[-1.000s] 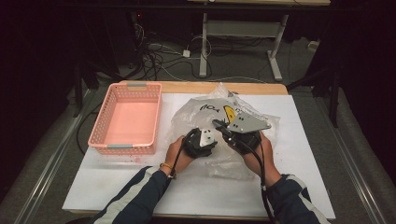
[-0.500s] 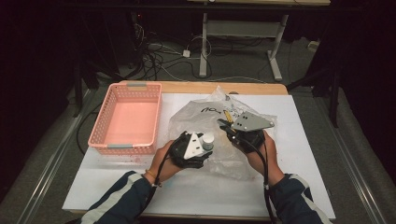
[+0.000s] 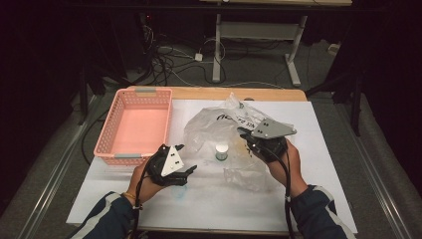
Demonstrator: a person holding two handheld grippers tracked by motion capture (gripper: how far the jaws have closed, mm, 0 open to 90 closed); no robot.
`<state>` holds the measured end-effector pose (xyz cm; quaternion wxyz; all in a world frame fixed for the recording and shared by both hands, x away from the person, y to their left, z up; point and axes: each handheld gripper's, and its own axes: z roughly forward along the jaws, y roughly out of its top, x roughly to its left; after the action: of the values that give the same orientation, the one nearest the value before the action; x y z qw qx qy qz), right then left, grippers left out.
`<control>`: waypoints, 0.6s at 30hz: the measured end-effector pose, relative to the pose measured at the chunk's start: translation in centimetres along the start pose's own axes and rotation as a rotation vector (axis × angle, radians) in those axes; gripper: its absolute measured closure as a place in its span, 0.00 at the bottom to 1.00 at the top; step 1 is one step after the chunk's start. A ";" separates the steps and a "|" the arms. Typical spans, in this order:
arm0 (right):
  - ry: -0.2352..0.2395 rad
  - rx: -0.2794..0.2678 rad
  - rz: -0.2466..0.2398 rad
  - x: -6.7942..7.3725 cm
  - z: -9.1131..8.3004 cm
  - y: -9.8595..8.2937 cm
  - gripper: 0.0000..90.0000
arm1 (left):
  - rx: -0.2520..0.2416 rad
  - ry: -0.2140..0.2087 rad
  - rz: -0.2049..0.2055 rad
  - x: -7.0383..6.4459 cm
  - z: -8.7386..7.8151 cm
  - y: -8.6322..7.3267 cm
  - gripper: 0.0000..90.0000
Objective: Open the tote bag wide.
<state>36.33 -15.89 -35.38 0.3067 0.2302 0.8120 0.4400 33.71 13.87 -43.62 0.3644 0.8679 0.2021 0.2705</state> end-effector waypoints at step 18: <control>-0.032 -0.002 0.061 -2.6 -1.3 -1.1 1.00 | 0.130 0.007 -0.012 -0.2 5.7 0.5 0.46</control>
<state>37.08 -18.89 -35.02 0.3064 0.2618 0.7991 0.4461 37.12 10.46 -46.67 0.3082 0.8875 0.2257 0.2576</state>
